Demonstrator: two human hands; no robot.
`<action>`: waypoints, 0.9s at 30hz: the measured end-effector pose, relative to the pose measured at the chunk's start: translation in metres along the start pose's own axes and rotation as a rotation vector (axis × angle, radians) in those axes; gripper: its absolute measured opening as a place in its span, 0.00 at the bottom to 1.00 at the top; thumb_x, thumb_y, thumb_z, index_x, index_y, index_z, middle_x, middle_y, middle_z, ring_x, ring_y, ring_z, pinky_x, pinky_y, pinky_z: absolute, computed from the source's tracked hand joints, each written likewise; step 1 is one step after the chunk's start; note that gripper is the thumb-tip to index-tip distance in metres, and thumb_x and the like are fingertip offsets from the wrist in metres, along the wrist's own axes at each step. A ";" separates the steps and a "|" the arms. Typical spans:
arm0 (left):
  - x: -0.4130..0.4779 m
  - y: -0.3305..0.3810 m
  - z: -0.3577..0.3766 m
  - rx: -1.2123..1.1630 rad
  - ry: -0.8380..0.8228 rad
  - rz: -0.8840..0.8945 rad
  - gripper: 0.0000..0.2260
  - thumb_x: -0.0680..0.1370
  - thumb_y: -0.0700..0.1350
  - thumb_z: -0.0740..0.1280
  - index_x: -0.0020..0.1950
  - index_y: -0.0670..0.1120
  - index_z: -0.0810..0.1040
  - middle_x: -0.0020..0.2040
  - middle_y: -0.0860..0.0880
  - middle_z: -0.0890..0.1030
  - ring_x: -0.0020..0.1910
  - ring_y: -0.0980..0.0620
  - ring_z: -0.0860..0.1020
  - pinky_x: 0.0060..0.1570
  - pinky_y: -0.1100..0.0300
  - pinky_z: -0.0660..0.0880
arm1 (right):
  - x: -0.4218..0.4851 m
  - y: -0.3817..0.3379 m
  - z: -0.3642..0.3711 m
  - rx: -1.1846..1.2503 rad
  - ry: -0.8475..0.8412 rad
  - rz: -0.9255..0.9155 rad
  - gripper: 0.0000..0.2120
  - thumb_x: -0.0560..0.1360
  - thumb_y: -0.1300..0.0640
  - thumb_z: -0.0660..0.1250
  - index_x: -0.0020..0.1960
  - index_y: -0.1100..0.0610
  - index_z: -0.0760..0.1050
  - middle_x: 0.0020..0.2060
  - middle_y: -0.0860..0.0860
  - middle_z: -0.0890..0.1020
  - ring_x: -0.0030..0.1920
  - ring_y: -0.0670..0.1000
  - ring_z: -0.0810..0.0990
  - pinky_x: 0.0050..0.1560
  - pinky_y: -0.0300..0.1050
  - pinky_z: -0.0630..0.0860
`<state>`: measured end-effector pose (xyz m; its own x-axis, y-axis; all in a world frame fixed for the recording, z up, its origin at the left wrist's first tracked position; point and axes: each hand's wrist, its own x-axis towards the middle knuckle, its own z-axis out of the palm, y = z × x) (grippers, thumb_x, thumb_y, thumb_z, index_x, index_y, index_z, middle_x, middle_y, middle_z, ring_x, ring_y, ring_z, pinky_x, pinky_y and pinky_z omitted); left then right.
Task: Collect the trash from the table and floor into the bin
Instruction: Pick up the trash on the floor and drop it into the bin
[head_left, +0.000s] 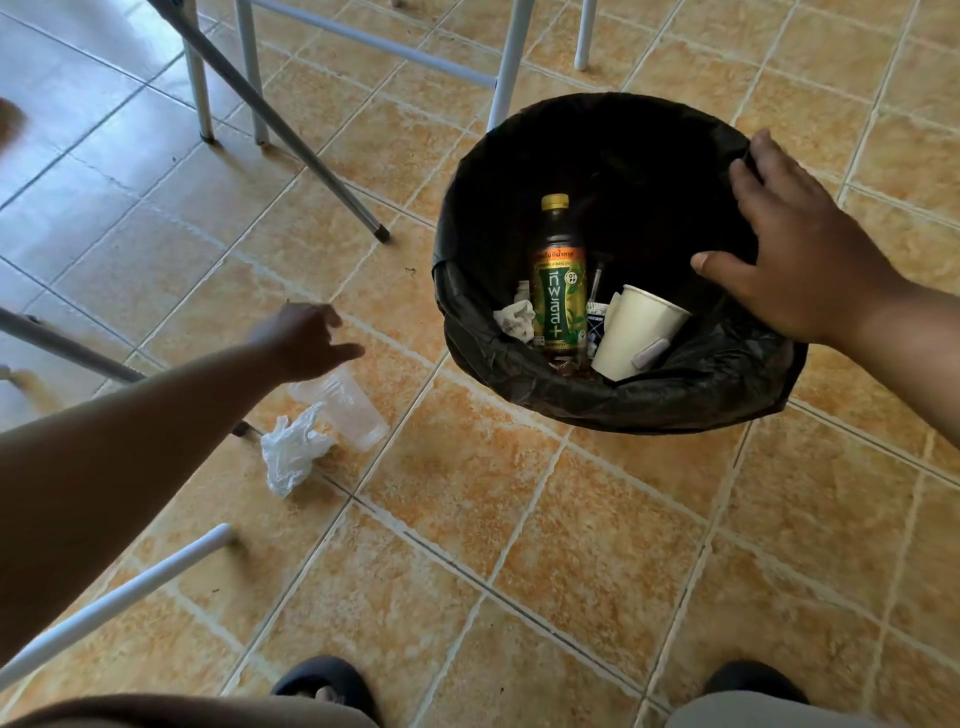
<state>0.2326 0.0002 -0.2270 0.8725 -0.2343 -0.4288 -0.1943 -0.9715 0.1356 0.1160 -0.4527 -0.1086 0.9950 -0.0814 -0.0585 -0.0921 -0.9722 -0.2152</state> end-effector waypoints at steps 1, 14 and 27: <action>-0.001 -0.006 0.004 0.022 -0.049 -0.038 0.23 0.76 0.59 0.70 0.62 0.43 0.77 0.55 0.43 0.82 0.52 0.46 0.80 0.53 0.48 0.80 | 0.000 0.000 0.000 0.001 0.001 -0.001 0.41 0.80 0.43 0.64 0.82 0.57 0.46 0.82 0.52 0.42 0.82 0.53 0.43 0.78 0.52 0.48; 0.010 0.021 -0.045 -0.238 0.442 0.015 0.10 0.79 0.44 0.69 0.57 0.41 0.83 0.54 0.37 0.84 0.53 0.38 0.81 0.55 0.50 0.75 | -0.001 0.000 -0.001 0.009 0.005 0.003 0.41 0.80 0.44 0.64 0.83 0.57 0.46 0.82 0.52 0.42 0.82 0.53 0.42 0.77 0.50 0.47; -0.044 0.140 -0.151 -0.831 0.925 0.451 0.04 0.79 0.44 0.63 0.51 0.53 0.74 0.43 0.55 0.80 0.46 0.53 0.82 0.48 0.53 0.79 | -0.001 -0.003 -0.003 0.010 0.004 0.003 0.40 0.80 0.44 0.65 0.82 0.57 0.47 0.82 0.53 0.42 0.82 0.53 0.43 0.78 0.50 0.47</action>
<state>0.2345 -0.1202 -0.0544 0.8508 -0.0968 0.5166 -0.5043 -0.4270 0.7506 0.1153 -0.4506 -0.1055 0.9948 -0.0851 -0.0553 -0.0954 -0.9697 -0.2251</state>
